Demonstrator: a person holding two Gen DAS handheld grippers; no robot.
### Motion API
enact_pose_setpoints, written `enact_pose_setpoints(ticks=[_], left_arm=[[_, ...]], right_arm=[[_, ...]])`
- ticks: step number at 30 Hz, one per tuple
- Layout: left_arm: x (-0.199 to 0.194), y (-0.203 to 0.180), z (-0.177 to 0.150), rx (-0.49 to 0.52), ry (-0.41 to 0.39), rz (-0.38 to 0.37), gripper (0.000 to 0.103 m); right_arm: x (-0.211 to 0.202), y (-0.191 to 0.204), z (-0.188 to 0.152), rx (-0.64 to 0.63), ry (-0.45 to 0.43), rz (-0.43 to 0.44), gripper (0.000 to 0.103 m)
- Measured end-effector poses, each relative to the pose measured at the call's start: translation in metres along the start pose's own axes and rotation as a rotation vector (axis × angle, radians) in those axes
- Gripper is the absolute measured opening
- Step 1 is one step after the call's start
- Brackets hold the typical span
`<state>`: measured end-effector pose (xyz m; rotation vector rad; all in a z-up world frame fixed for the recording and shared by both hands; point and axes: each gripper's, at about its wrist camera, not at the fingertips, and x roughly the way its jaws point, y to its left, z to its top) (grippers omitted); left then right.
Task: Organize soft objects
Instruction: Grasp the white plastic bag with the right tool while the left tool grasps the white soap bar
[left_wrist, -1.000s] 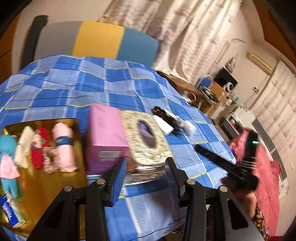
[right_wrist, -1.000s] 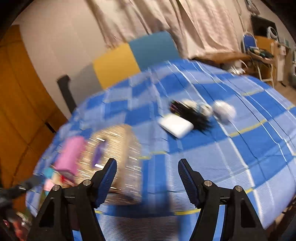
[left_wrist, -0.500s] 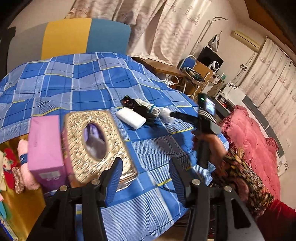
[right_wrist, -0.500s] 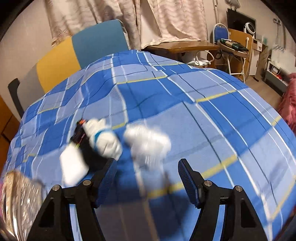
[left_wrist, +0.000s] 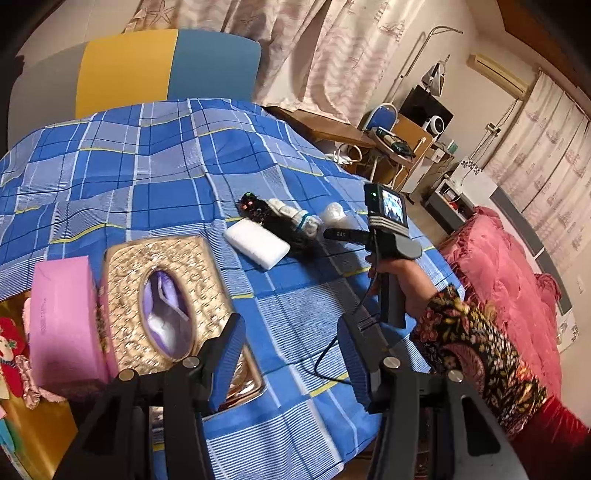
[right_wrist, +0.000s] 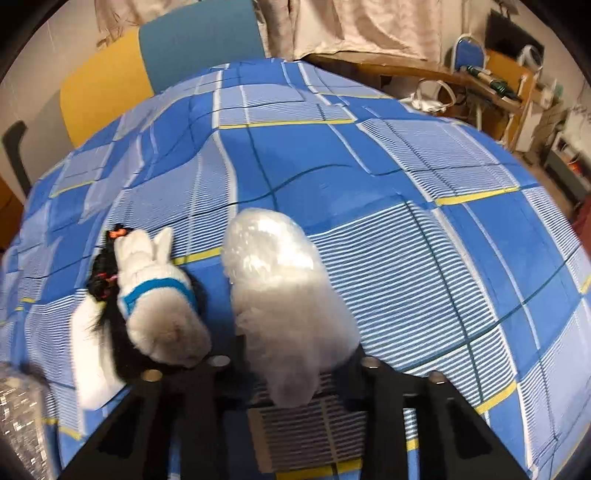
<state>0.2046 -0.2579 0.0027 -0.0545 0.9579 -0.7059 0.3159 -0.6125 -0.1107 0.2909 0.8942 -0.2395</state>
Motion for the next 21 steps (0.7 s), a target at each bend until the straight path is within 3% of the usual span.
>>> enact_pose_setpoints(ticks=[5,8,11,14,16,21], left_arm=[[0.012,-0.012,0.020,-0.028,0.010,-0.024,0.052],[0.027,-0.019,0.038,-0.061,0.027,-0.027,0.053],[0.054,-0.021,0.058,-0.140,0.067,0.014,0.059],[0.089,-0.021,0.076,-0.212,0.118,-0.021,0.063],[0.116,-0.016,0.084,-0.266,0.154,0.024,0.063],[0.188,0.012,0.090,-0.349,0.226,0.168,0.063]], right_arm=[[-0.037,-0.003,-0.018,0.027,0.014,0.022,0.030],[-0.063,-0.009,-0.041,0.115,0.040,0.087,0.030],[-0.079,-0.010,-0.062,0.150,0.006,0.136,0.030],[-0.079,-0.006,-0.068,0.131,-0.006,0.144,0.030],[-0.078,-0.010,-0.066,0.165,-0.006,0.194,0.030],[-0.075,-0.015,-0.063,0.175,-0.007,0.181,0.030]])
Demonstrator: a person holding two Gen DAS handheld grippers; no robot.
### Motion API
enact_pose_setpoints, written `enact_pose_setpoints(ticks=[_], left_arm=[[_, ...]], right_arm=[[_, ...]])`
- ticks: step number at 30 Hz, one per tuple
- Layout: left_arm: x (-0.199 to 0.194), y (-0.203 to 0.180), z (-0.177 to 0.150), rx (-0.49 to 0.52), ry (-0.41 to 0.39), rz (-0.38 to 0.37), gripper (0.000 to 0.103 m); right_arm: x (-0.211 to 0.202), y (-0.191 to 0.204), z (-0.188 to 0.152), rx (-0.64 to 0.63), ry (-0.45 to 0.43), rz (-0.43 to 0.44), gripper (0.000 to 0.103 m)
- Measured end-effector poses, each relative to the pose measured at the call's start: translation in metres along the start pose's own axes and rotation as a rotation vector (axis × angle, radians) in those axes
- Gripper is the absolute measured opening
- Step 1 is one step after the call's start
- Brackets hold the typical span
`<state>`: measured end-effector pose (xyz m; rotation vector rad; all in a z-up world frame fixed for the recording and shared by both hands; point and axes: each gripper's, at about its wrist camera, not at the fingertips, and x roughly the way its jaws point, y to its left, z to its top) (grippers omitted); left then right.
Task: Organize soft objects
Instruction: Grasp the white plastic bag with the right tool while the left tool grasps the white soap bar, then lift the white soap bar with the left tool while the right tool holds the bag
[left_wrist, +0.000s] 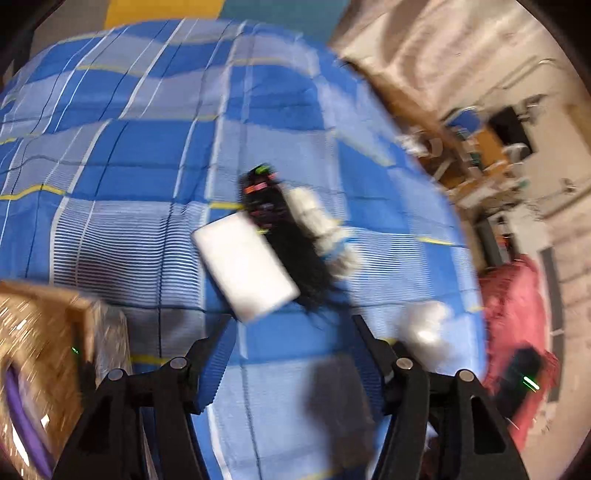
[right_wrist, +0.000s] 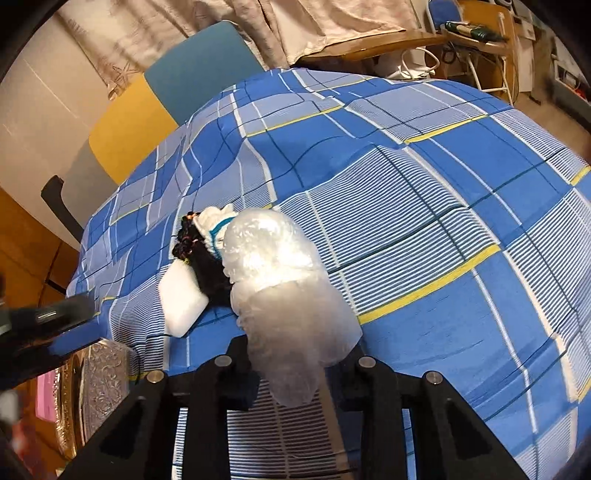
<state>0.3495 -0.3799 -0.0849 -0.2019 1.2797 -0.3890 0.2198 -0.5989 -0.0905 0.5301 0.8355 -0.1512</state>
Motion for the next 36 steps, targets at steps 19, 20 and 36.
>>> enact_pose_setpoints(ticks=[19,20,36], left_arm=[[0.068,0.016,0.016,-0.018,-0.002,0.133,0.060],[0.066,0.018,0.013,-0.022,0.002,0.128,0.059],[0.051,0.021,-0.016,-0.194,0.035,-0.066,0.066]], right_arm=[[-0.001,0.006,0.005,-0.012,-0.005,0.053,0.030],[-0.001,0.007,0.005,-0.013,-0.007,0.051,0.030],[-0.001,0.008,0.002,-0.025,-0.009,0.029,0.030]])
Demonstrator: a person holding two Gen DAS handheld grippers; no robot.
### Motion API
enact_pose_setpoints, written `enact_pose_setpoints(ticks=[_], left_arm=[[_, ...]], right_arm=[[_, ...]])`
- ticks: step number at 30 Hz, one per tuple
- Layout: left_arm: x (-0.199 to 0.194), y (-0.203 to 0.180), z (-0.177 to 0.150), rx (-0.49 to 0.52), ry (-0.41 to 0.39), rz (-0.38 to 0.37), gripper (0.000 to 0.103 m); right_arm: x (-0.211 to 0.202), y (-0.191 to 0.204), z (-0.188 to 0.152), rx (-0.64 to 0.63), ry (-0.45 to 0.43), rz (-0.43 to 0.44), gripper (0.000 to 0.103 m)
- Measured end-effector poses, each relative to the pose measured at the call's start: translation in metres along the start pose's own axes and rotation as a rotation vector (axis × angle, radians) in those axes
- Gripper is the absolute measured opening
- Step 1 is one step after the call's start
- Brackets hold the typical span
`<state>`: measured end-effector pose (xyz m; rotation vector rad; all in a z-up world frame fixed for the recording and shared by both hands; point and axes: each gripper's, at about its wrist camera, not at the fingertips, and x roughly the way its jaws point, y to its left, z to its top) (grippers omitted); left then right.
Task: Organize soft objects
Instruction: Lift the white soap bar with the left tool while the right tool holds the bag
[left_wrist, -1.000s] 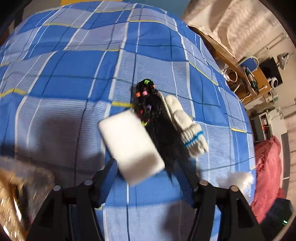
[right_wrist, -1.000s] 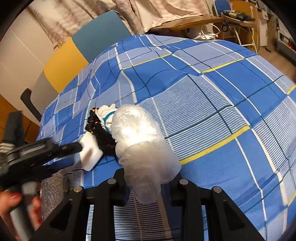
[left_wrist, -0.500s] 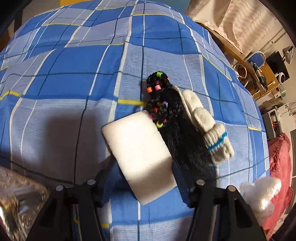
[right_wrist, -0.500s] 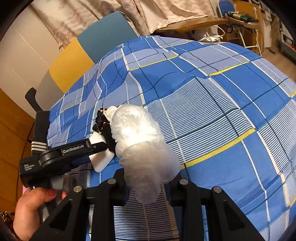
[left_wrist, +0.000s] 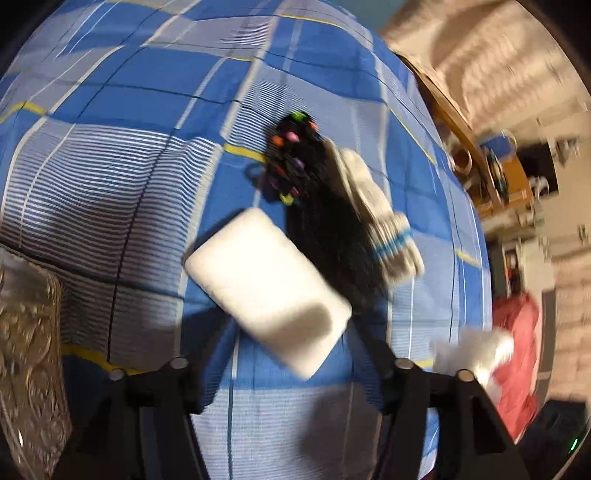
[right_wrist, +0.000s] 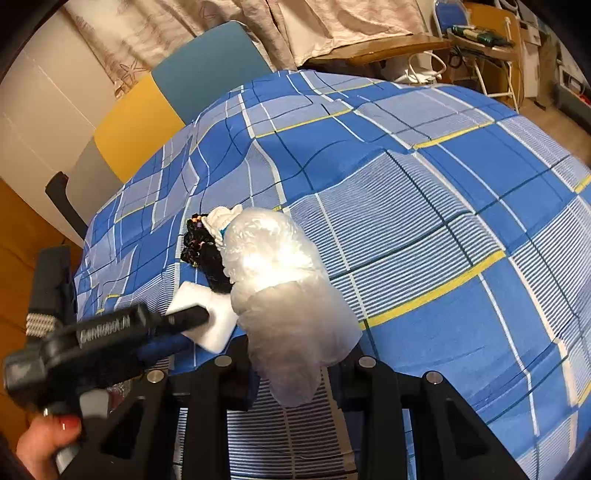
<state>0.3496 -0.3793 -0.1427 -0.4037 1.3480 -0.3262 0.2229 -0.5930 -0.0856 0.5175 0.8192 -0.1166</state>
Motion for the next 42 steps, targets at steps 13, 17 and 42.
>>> enact_pose_setpoints(ticks=[13,17,42], left_arm=[[0.007,0.009,0.008,-0.049,-0.028,-0.186,0.018],[-0.009,0.013,0.002,-0.036,-0.083,-0.186,0.012],[0.033,-0.054,0.022,0.184,0.046,0.306,0.073]], right_arm=[[-0.005,0.000,0.004,0.012,-0.014,0.011,0.030],[-0.004,0.000,0.004,0.013,-0.014,0.008,0.030],[-0.007,-0.004,0.007,0.029,-0.030,0.004,0.030]])
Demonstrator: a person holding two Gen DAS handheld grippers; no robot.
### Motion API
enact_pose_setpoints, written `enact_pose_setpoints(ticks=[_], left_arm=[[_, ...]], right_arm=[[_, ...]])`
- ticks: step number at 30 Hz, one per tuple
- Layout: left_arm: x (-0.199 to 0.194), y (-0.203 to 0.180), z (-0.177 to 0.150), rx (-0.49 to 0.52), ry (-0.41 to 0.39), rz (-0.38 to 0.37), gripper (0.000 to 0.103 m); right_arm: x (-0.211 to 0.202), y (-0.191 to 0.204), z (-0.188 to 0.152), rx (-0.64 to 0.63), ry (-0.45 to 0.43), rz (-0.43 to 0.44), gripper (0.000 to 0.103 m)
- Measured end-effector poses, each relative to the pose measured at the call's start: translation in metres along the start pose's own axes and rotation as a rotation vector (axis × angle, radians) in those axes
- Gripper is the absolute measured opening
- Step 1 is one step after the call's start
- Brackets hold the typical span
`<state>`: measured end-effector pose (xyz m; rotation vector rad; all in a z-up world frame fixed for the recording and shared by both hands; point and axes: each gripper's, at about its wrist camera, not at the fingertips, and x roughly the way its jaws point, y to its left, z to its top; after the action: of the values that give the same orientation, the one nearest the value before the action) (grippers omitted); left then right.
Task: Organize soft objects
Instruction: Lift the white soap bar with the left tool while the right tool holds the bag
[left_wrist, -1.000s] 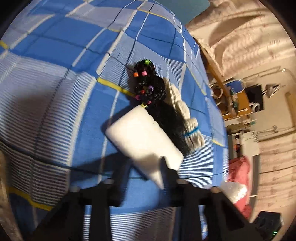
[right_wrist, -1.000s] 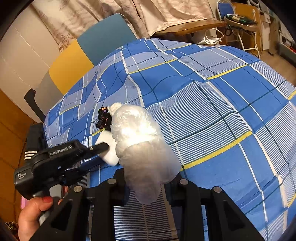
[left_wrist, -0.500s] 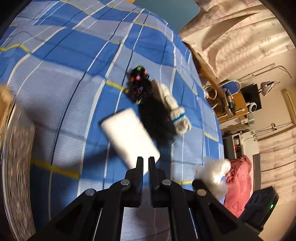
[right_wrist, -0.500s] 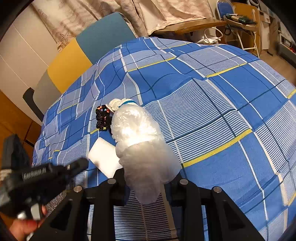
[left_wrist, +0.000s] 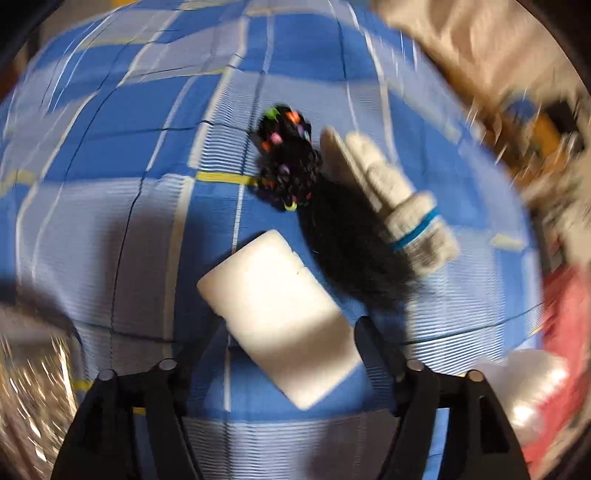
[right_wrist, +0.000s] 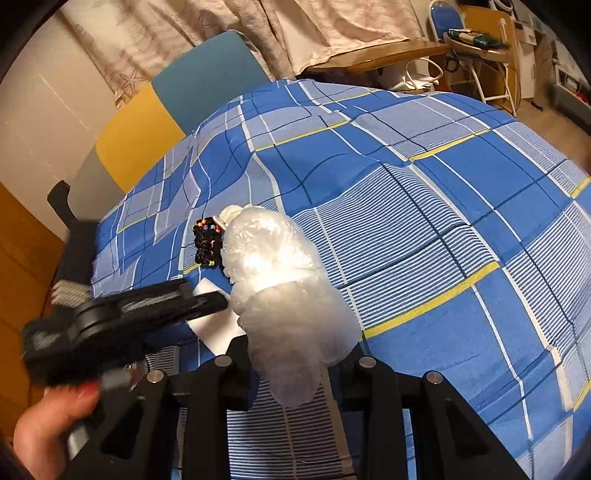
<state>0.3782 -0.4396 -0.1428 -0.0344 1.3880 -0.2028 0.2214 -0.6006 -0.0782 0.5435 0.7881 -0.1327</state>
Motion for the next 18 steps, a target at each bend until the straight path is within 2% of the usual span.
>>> enact_pose_setpoints(ticks=[4,7,12,15,18], left_arm=[[0.019,-0.015,0.014,0.052,0.064,0.076,0.088],[0.021,-0.023,0.010,0.132,0.037,0.106,0.088],[0.008,-0.011,0.001,0.112,-0.005,0.028,0.072],[-0.003,0.000,-0.007,0.089,-0.018,-0.005,0.071],[-0.012,0.015,-0.012,0.024,-0.026,-0.058,0.071]], right_arm=[[0.001,-0.001,-0.001,0.008,0.008,0.004,0.030],[0.001,0.000,-0.002,0.005,0.011,0.011,0.030],[0.000,-0.002,-0.002,0.005,0.008,-0.002,0.030],[0.002,-0.004,-0.002,0.011,0.014,-0.006,0.030],[0.004,-0.003,-0.003,0.006,0.019,-0.010,0.030]])
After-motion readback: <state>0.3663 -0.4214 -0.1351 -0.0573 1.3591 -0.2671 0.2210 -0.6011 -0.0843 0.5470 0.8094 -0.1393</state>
